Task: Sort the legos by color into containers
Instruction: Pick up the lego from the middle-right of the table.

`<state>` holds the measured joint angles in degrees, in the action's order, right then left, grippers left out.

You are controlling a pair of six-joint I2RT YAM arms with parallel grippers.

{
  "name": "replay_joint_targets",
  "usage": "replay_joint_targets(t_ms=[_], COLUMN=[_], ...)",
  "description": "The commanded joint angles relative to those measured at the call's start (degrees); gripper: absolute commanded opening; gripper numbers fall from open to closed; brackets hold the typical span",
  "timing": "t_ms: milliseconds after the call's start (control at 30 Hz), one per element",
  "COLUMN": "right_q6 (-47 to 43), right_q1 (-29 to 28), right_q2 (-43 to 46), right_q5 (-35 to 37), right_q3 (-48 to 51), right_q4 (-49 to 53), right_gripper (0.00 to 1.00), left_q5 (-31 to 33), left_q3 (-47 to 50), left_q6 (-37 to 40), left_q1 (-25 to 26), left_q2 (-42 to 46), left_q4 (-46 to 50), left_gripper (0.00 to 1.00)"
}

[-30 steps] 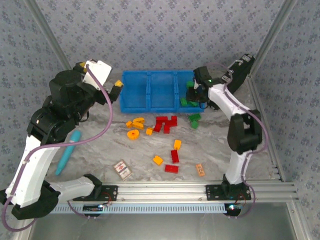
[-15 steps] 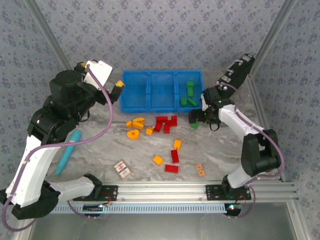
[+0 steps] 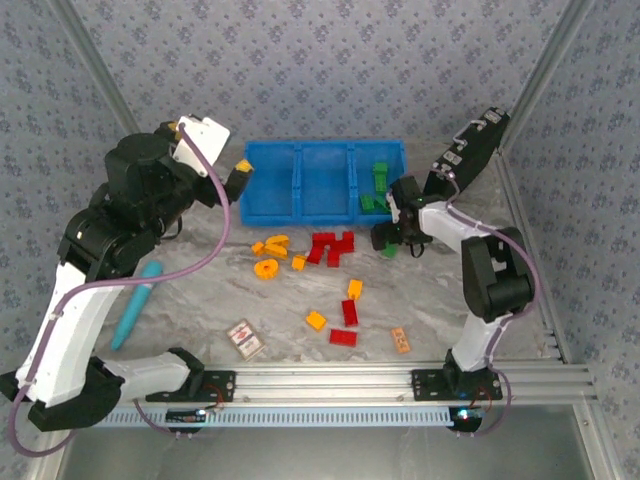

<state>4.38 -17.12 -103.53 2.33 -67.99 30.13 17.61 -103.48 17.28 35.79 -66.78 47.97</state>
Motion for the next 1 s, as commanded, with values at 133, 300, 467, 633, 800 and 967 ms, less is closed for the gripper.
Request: replay_joint_targets(t_ms=[133,300,467,633,800,967], right_q6=[-3.0,-3.9,-4.2,-4.4,-4.4,-4.4], right_q1=[-1.1,-1.2,-1.2,-1.2,-1.3,-1.4], right_q2=[-4.3,-6.2,-8.1,-9.4,-10.1,-9.8], right_q5=[4.0,3.2,2.8,2.2,2.4,2.9], right_q3=[-4.2,-6.4,-8.4,-9.6,-10.2,-10.4], right_q4=[-1.7,-1.0,0.6,1.9,2.7,4.0], right_gripper=[1.0,0.94,0.84,0.74,0.71,0.65], left_q5=[0.0,-0.6,-1.1,-1.1,-0.9,-0.9], left_q3=[-2.7,-3.6,-4.2,-4.2,-3.8,-3.3], left_q6=[-0.2,0.3,0.7,1.0,1.3,1.5], left_q1=[0.4,0.4,0.4,0.3,0.3,0.4], left_q2=[-1.9,-3.6,-4.9,-5.0,-4.7,-4.0], left_q4=[1.7,2.0,2.2,2.2,2.2,2.2], left_gripper=[1.0,1.0,1.0,1.0,1.0,1.0])
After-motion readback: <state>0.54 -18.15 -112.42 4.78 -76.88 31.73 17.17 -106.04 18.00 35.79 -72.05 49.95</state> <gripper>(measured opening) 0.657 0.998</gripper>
